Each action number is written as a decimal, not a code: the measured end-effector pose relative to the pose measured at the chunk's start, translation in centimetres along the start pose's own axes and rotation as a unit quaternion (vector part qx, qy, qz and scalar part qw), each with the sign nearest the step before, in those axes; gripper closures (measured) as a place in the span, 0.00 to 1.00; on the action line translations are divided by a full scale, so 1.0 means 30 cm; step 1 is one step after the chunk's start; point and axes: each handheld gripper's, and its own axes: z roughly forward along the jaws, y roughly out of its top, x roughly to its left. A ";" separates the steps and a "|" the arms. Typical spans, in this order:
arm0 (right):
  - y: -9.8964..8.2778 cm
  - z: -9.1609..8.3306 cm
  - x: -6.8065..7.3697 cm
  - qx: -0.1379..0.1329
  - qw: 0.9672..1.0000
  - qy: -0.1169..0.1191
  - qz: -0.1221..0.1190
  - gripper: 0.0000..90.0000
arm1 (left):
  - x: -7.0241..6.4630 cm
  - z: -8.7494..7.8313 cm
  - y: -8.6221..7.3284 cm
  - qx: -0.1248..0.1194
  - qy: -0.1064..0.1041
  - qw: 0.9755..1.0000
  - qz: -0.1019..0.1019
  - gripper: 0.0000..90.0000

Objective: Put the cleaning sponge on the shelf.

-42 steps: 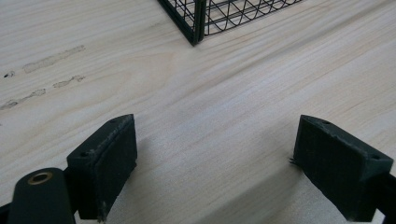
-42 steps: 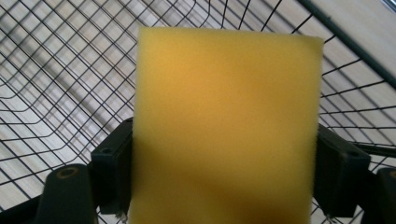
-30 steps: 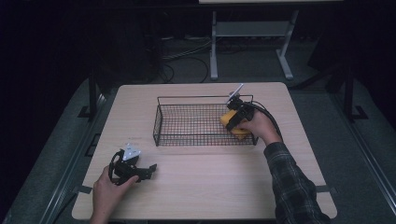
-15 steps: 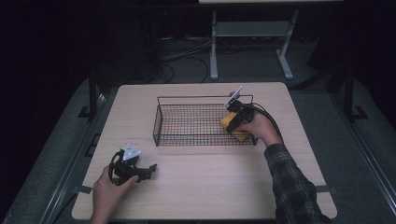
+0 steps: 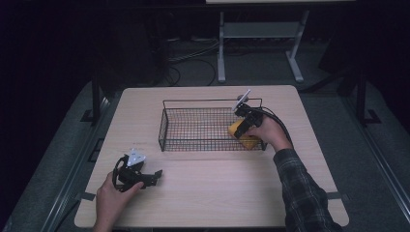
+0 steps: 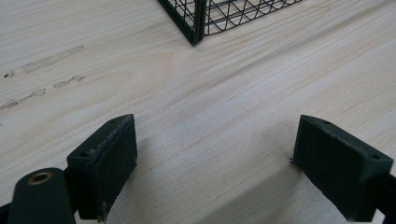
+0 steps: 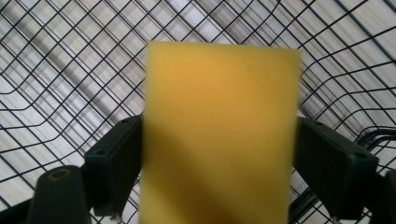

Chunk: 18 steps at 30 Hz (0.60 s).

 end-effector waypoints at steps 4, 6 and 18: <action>-0.001 -0.004 0.001 -0.003 1.000 -0.002 0.000 0.19 | 0.000 0.000 0.000 0.000 0.000 1.000 -0.001 0.14; -0.002 -0.017 -0.001 -0.009 1.000 -0.002 0.000 0.19 | 0.000 0.000 0.000 0.000 0.000 1.000 0.000 0.14; -0.034 -0.162 0.004 -0.053 0.999 0.002 0.009 0.15 | 0.000 0.000 0.000 0.000 0.000 1.000 0.000 0.14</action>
